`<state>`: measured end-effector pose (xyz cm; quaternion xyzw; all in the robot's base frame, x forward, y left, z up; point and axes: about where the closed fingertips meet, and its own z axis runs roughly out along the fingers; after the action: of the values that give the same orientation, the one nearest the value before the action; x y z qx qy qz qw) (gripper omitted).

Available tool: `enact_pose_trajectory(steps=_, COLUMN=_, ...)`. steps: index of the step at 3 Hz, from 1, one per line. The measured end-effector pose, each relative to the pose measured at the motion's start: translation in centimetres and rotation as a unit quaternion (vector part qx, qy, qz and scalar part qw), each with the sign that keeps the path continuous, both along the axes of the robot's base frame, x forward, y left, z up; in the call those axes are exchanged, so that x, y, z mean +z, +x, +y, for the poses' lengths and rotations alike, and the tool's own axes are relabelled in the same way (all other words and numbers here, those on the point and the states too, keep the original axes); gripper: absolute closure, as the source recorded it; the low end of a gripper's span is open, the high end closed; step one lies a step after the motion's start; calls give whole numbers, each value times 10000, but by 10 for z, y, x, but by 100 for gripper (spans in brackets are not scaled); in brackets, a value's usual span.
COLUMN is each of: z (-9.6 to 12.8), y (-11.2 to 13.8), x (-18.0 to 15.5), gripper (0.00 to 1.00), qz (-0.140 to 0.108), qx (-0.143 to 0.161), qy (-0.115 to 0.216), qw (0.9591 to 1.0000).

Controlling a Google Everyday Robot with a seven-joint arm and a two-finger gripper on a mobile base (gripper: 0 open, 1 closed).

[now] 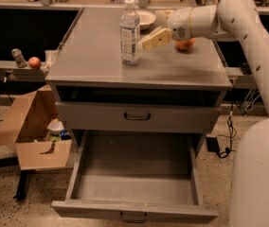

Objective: Place blue plastic bottle into middle drawer

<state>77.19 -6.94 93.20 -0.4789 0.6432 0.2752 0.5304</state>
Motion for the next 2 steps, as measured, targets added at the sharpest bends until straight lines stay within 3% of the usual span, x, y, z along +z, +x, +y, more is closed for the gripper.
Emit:
enact_pose_trajectory(steps=1, z=16, y=9, x=-7, gripper=0, qz=64, qx=117, qy=322, qw=9994)
enact_pose_trajectory(steps=2, z=28, y=13, x=-12, gripper=0, qz=105, qx=194, qy=443, qw=9988)
